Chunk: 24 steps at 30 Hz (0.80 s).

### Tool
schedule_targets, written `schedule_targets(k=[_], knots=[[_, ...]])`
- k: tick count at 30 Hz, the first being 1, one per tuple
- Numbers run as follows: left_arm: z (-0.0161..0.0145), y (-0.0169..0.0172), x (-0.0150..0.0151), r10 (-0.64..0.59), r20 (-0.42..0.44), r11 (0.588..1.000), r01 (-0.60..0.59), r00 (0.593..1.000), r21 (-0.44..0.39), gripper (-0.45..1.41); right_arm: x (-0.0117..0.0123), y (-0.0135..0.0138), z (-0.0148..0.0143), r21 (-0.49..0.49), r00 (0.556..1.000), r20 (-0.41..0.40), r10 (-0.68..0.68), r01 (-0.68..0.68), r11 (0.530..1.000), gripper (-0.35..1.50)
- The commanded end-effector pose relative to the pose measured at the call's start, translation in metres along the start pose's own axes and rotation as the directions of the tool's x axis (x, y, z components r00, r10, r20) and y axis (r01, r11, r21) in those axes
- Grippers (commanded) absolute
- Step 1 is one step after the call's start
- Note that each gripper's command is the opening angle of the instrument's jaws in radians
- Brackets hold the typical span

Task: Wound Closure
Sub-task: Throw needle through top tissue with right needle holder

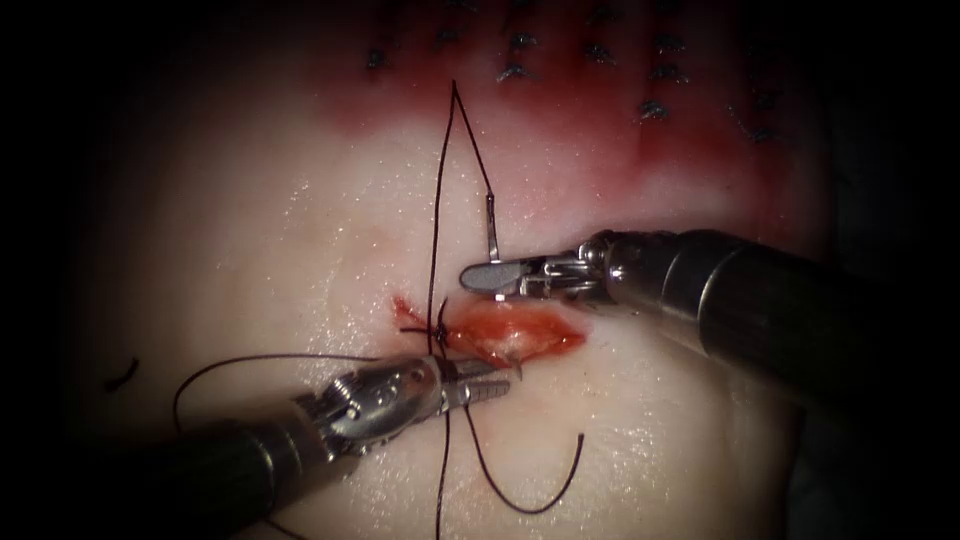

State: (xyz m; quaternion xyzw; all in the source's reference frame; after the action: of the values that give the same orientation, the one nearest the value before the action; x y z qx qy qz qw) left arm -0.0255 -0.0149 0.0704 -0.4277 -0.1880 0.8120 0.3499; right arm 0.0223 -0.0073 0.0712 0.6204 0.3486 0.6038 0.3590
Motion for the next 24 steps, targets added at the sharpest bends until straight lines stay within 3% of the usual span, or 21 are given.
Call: schedule_targets(k=[1, 3, 4, 5, 6, 8, 9, 10, 12, 14, 19, 24], knots=[[0.0008, -0.0002, 0.0000, 0.001, -0.001, 1.000, -0.001, 1.000, -0.001, 0.09, 0.0009, 0.0003, 0.0005, -0.001, 0.999, -0.032, 0.000, 0.000, 1.000, -0.35], [0.0007, -0.0001, 0.0000, 0.001, -0.001, 1.000, -0.001, 1.000, -0.001, 0.09, 0.0018, 0.0004, 0.0005, -0.021, 0.992, -0.080, -0.099, 0.097, 0.995, -0.35], [0.0007, 0.0000, 0.0000, 0.000, -0.001, 1.000, 0.000, 1.000, 0.000, 0.09, 0.0023, 0.0004, 0.0004, -0.030, 0.984, -0.097, -0.151, 0.149, 0.988, 0.07], [0.0007, 0.0000, 0.0000, 0.000, -0.001, 1.000, 0.000, 1.000, 0.000, 0.09, 0.0028, 0.0005, 0.0004, -0.034, 0.977, -0.111, -0.180, 0.178, 0.983, 0.24], [0.0007, 0.0001, 0.0000, 0.000, -0.001, 1.000, 0.000, 1.000, 0.000, 0.09, 0.0034, 0.0007, 0.0002, -0.032, 0.965, -0.132, -0.228, 0.226, 0.974, 0.17], [0.0007, 0.0003, 0.0000, 0.006, -0.001, 1.000, -0.006, 1.000, 0.000, 0.09, 0.0041, 0.0010, -0.0001, -0.028, 0.941, -0.149, -0.305, 0.304, 0.952, 0.24], [0.0006, 0.0004, 0.0000, 0.006, 0.000, 1.000, -0.006, 1.000, 0.001, 0.09, 0.0045, 0.0012, -0.0002, -0.037, 0.927, -0.158, -0.339, 0.337, 0.941, 0.47], [0.0006, 0.0005, 0.0000, 0.005, 0.000, 1.000, -0.005, 1.000, 0.001, 0.10, 0.0048, 0.0013, -0.0003, -0.049, 0.917, -0.172, -0.361, 0.358, 0.932, 0.84], [0.0005, 0.0005, 0.0000, 0.011, 0.000, 1.000, -0.011, 1.000, 0.000, 0.11, 0.0057, 0.0013, -0.0006, -0.096, 0.888, -0.220, -0.403, 0.391, 0.915, 1.13], [0.0004, 0.0005, 0.0002, 0.009, -0.002, 1.000, -0.009, 1.000, -0.002, 0.12, 0.0067, 0.0013, -0.0009, -0.115, 0.849, -0.251, -0.464, 0.450, 0.886, 1.18], [0.0000, 0.0007, 0.0003, 0.013, -0.004, 1.000, -0.013, 1.000, -0.004, 0.13, 0.0086, 0.0011, -0.0023, -0.113, 0.813, -0.305, -0.497, 0.487, 0.866, 1.23], [-0.0002, 0.0008, 0.0002, 0.014, -0.004, 1.000, -0.014, 1.000, -0.007, 0.14, 0.0098, 0.0005, -0.0039, -0.159, 0.712, -0.274, -0.646, 0.629, 0.761, 1.25]])
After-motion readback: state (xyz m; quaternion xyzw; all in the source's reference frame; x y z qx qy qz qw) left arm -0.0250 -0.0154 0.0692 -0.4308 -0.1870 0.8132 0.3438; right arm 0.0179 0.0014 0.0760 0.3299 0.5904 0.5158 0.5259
